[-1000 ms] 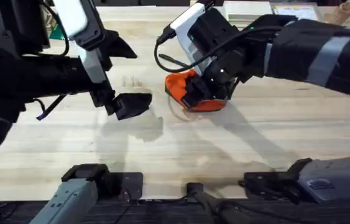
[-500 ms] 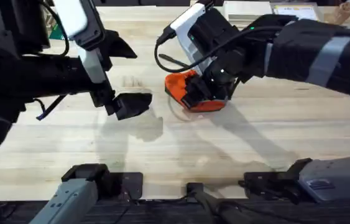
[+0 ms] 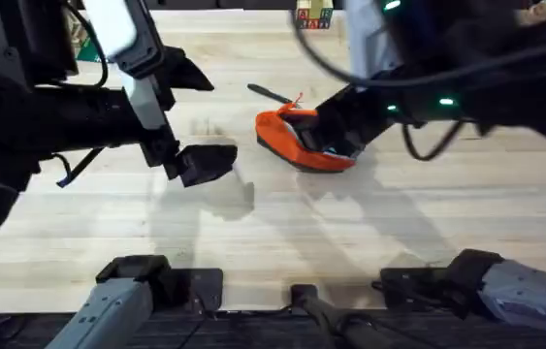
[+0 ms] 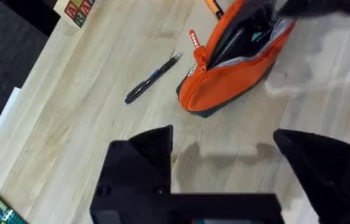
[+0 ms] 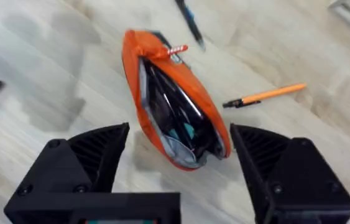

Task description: Unzip the bag, pick up the pens from the table one at a time and place them inside, then zip the bag closed.

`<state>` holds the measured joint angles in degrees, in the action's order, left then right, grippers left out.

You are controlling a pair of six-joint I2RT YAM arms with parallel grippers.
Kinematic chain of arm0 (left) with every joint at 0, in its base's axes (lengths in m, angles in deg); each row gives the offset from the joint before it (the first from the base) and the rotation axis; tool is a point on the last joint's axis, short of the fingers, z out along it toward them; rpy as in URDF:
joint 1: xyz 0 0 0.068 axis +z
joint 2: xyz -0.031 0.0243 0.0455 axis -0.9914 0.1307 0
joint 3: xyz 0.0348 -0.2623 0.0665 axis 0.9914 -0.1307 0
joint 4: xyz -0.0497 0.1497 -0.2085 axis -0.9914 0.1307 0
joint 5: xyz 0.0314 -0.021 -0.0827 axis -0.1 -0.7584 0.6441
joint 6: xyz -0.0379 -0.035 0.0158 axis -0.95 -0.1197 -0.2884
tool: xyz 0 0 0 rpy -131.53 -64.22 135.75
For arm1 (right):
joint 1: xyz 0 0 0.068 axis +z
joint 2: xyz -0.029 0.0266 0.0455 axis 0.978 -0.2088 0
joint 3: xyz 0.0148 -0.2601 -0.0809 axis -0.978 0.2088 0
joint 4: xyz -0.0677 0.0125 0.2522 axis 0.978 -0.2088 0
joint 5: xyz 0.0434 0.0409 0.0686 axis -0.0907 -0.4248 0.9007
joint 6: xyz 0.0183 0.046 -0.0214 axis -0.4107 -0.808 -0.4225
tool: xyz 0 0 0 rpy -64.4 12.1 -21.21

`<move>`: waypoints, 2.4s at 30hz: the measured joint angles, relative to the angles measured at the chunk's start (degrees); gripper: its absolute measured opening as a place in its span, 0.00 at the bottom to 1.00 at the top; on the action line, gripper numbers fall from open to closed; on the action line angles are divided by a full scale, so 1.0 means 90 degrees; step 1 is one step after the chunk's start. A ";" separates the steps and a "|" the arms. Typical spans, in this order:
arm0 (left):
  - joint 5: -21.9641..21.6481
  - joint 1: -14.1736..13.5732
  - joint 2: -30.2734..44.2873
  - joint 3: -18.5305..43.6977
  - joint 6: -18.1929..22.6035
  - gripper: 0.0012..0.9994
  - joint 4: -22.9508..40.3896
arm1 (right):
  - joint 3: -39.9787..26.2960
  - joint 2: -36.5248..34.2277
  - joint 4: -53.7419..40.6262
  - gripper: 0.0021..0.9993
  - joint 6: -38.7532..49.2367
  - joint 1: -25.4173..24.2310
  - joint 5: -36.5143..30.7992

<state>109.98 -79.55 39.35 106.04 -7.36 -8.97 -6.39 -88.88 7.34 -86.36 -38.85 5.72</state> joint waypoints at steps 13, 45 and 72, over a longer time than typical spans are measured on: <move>0.0000 0.0000 0.0000 0.0000 0.0002 0.99 -0.0041 | 0.0000 0.1780 -0.0022 1.00 -0.0966 0.0000 0.0009; 0.0001 0.0000 0.0000 0.0000 0.0002 0.99 0.0004 | 0.0000 0.2313 -0.0217 1.00 -0.3138 0.0000 -0.1100; 0.0002 0.0000 0.0000 0.0000 0.0002 0.99 0.0151 | 0.0000 0.0319 0.0024 1.00 -0.5553 -0.0217 -0.3553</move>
<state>110.00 -79.55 39.35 106.04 -7.34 -7.62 -6.39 -86.00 7.56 -136.33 -40.81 -26.25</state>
